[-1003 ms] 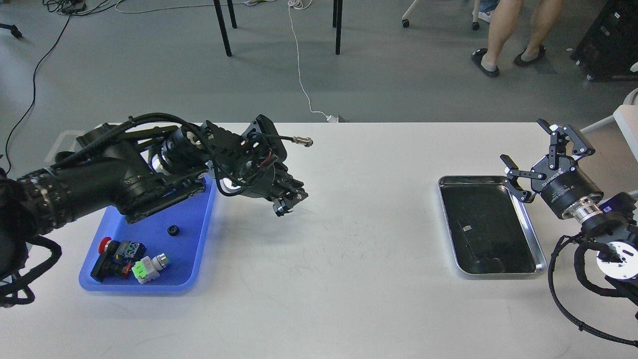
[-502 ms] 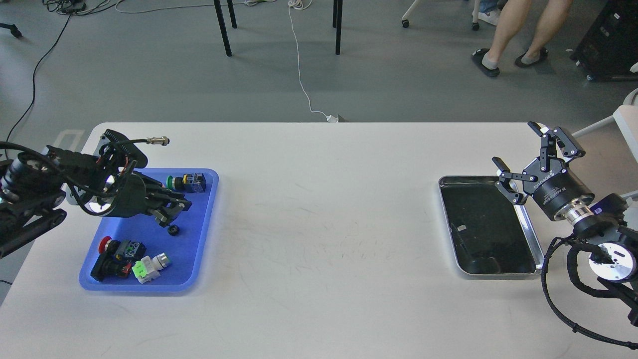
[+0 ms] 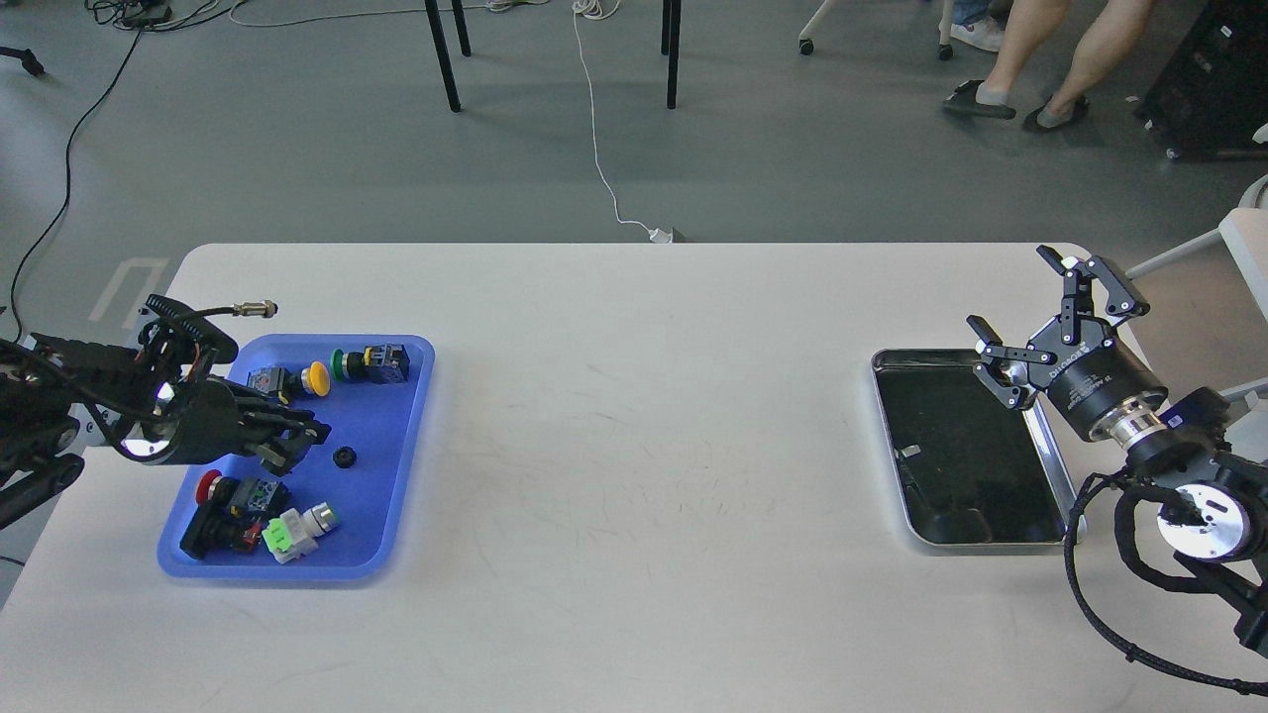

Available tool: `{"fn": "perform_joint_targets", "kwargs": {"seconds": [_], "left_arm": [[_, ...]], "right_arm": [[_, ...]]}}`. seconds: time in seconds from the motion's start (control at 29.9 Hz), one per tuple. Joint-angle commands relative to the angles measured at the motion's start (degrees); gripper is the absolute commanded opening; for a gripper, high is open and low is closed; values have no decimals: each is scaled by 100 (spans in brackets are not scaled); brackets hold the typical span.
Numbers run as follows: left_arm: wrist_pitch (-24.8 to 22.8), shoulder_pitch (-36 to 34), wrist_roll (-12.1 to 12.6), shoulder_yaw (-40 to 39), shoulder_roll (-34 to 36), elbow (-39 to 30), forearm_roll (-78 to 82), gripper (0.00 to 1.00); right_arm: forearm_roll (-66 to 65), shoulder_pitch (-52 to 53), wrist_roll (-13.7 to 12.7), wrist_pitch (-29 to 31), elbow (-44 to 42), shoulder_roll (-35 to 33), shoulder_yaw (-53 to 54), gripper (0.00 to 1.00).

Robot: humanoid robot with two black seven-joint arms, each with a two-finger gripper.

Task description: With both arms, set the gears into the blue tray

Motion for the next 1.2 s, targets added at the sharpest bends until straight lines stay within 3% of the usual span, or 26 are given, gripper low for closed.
{"fn": "perform_joint_targets", "kwargs": {"seconds": [0.0, 0.27, 0.37, 0.47, 0.67, 0.8, 0.9, 1.17], "left_arm": [[45, 4, 0, 22, -27, 38, 1, 22], [80, 39, 0, -4, -80, 232, 221, 29], [80, 39, 0, -13, -106, 241, 230, 40], [89, 39, 0, -22, -115, 241, 230, 58], [89, 30, 0, -83, -71, 214, 186, 75], [28, 21, 0, -837, 7, -31, -7, 84], [10, 30, 0, -1234, 139, -400, -673, 93], [71, 74, 0, -1560, -106, -726, -4178, 98]], "right_arm": [[0, 0, 0, 0, -1, 0, 15, 98], [0, -27, 0, 0, 16, 0, 15, 98], [0, -27, 0, 0, 16, 0, 23, 98], [0, -27, 0, 0, 16, 0, 32, 98], [0, -36, 0, 0, 16, 0, 41, 98], [-9, -27, 0, 0, 43, -9, 50, 98], [-26, -1, 0, 0, 43, -9, 50, 98], [-44, 79, 0, 0, 34, 9, 50, 98]]}}
